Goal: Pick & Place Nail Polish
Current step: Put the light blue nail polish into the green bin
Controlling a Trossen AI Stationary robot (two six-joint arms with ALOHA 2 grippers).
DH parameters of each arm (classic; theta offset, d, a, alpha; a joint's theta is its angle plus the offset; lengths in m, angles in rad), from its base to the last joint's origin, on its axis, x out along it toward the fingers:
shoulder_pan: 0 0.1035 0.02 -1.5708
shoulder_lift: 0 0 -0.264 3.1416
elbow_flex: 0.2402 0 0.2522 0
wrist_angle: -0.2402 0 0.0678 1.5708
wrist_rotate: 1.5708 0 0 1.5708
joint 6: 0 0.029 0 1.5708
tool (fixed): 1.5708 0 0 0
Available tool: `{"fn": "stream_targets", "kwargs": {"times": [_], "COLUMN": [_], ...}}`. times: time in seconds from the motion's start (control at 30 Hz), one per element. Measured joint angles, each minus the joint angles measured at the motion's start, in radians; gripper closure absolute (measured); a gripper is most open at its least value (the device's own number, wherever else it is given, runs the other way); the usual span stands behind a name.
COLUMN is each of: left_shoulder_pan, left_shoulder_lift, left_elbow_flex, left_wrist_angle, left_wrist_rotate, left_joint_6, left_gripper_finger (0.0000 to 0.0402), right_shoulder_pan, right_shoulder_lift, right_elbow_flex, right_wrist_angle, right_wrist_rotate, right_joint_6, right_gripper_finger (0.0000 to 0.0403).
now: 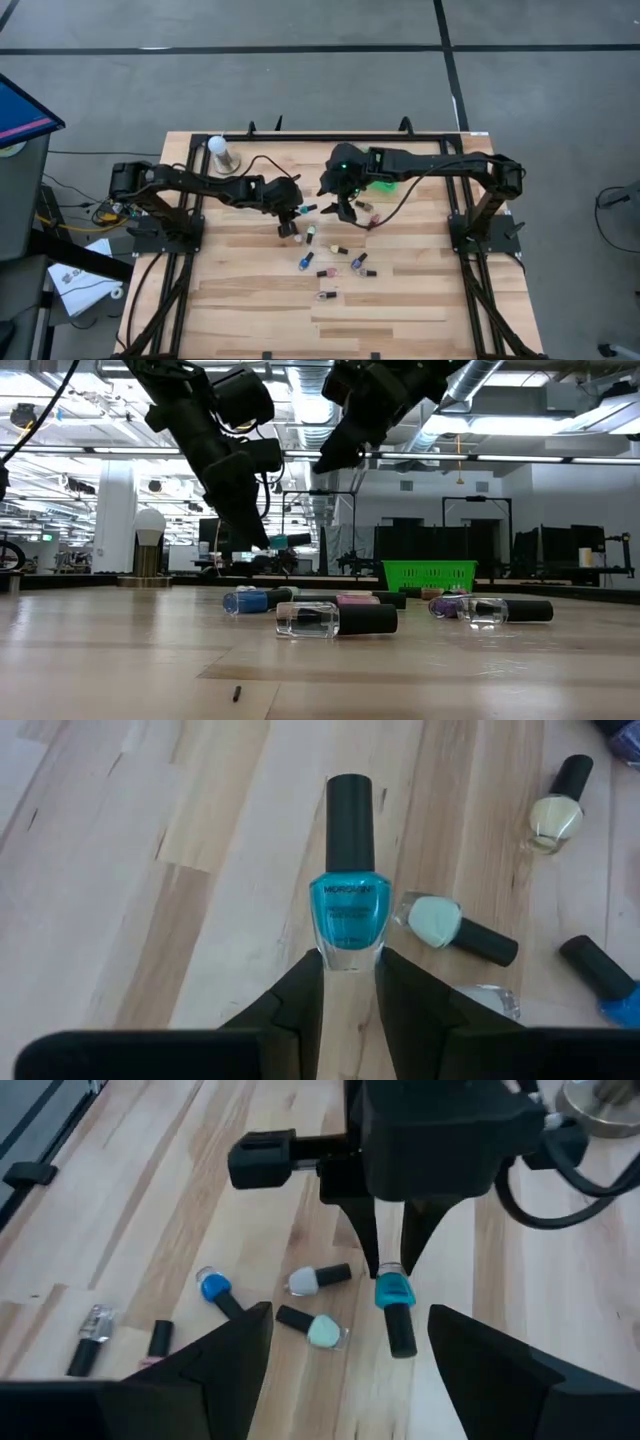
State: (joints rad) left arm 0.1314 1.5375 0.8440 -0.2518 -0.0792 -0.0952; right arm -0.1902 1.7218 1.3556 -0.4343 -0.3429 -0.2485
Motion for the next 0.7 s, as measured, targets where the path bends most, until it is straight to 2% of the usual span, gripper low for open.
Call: {"fn": "stream_targets", "kwargs": {"times": [0.7], "left_shoulder_pan": [0.0], "left_shoulder_lift": [0.0], "left_elbow_flex": [0.0], "left_wrist_angle": [0.073], "left_wrist_rotate": [0.007], "left_joint_6": [0.0], "left_gripper_finger": [0.0323], "right_shoulder_pan": [-0.044], "right_shoulder_lift": [0.001], "right_elbow_flex": [-0.226], "right_wrist_angle": [0.341], "right_wrist_rotate": [0.004], "right_joint_6": [-0.021], "right_gripper_finger": [0.0143]}}
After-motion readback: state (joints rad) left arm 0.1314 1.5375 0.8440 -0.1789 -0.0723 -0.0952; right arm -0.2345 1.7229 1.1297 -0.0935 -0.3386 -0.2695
